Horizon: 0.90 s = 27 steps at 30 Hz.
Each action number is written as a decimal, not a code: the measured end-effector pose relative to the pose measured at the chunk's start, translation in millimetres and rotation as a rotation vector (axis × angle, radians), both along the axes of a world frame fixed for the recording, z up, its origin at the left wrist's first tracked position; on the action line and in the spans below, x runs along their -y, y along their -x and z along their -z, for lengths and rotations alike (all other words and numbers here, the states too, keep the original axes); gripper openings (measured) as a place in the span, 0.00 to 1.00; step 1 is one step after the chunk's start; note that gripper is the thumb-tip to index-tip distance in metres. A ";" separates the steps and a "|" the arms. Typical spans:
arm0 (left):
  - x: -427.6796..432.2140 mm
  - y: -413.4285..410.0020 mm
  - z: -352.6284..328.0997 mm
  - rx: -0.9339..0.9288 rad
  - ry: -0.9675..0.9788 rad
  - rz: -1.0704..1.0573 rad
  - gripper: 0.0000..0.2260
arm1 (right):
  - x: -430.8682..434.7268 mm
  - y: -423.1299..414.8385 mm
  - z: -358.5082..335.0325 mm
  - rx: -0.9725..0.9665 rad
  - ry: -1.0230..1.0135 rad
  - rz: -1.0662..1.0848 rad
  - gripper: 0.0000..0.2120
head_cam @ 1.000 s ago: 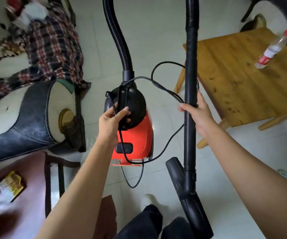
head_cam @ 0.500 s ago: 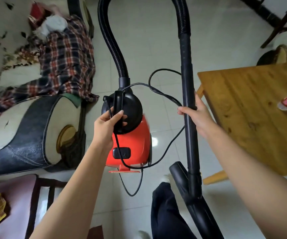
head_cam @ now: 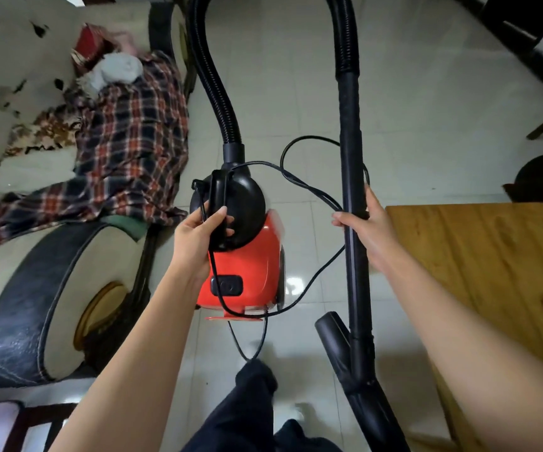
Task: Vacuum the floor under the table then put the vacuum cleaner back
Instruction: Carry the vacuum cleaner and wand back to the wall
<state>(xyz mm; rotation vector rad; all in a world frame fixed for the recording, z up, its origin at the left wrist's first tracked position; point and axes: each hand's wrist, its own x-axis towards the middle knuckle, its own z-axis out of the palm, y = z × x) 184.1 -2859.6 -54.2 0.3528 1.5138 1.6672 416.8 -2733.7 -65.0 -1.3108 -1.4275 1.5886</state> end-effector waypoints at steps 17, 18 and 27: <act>-302.8 123.0 7.5 0.021 0.033 0.135 0.05 | -281.1 103.5 -2.7 0.051 -0.043 0.057 0.34; -320.4 128.2 7.7 0.024 0.033 0.140 0.05 | -296.4 107.4 -2.7 0.060 -0.044 0.068 0.34; -485.5 163.7 13.0 -0.021 0.043 0.172 0.06 | -455.2 135.3 5.7 0.067 -0.067 0.116 0.35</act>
